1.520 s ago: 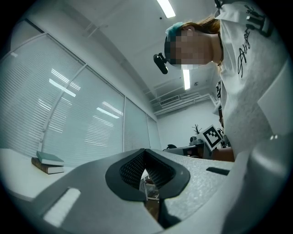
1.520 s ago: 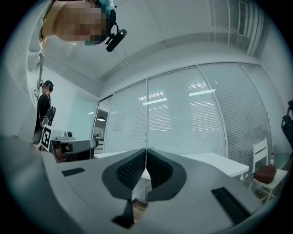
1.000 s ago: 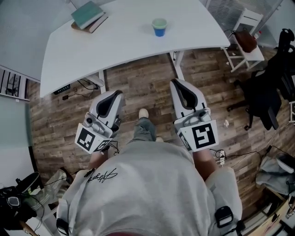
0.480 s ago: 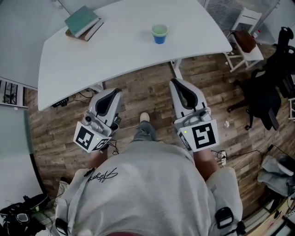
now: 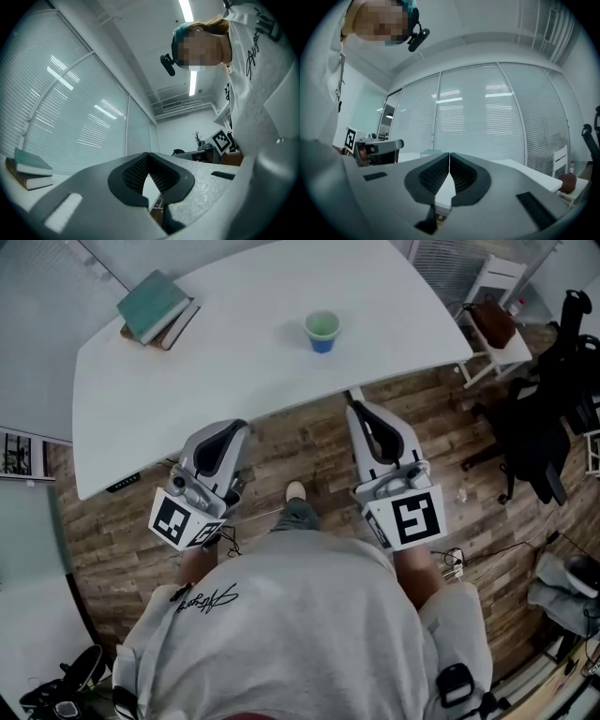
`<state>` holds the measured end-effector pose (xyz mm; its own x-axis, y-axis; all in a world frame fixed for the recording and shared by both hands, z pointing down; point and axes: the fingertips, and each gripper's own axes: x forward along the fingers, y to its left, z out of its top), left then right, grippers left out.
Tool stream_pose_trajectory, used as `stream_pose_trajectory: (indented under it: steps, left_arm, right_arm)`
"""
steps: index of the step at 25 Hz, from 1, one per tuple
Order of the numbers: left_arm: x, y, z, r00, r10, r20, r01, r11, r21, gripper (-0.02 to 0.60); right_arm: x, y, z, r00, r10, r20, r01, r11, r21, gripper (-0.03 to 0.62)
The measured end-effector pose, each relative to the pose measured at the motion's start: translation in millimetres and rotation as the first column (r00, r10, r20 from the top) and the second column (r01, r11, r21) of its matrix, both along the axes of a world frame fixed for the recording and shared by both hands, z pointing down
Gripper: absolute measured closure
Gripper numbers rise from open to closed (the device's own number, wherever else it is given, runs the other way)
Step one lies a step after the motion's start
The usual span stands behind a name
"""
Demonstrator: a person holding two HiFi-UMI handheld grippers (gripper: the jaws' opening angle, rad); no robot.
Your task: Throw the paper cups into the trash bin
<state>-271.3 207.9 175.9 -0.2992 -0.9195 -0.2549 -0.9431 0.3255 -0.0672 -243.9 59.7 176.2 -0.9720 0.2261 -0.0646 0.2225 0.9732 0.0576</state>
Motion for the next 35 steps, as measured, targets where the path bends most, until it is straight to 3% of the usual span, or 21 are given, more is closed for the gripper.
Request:
stream_pose_trajectory:
  steps: [22,27,35]
  left_arm:
    - [-122.4,-25.6,5.3,0.990,0.140,-0.033,-0.142,0.989,-0.040,0.578]
    - [-133.0,-33.8,7.5,0.986,0.166,-0.037,-0.167,0.985,-0.035,0.578]
    - [-132.1,-45.9,6.8,0.991,0.129,-0.035,-0.130,0.991,-0.032,0.578]
  right_arm:
    - [-90.1,-20.7,0.7,0.983,0.182,-0.001,-0.182,0.983,-0.027,0.583]
    - [-95.8,-26.1,1.2,0.978,0.207,-0.003,-0.207,0.978,-0.033,0.582]
    - [-97.1,-40.9,6.8,0.986,0.166,-0.034,-0.166,0.986,-0.024,0.582]
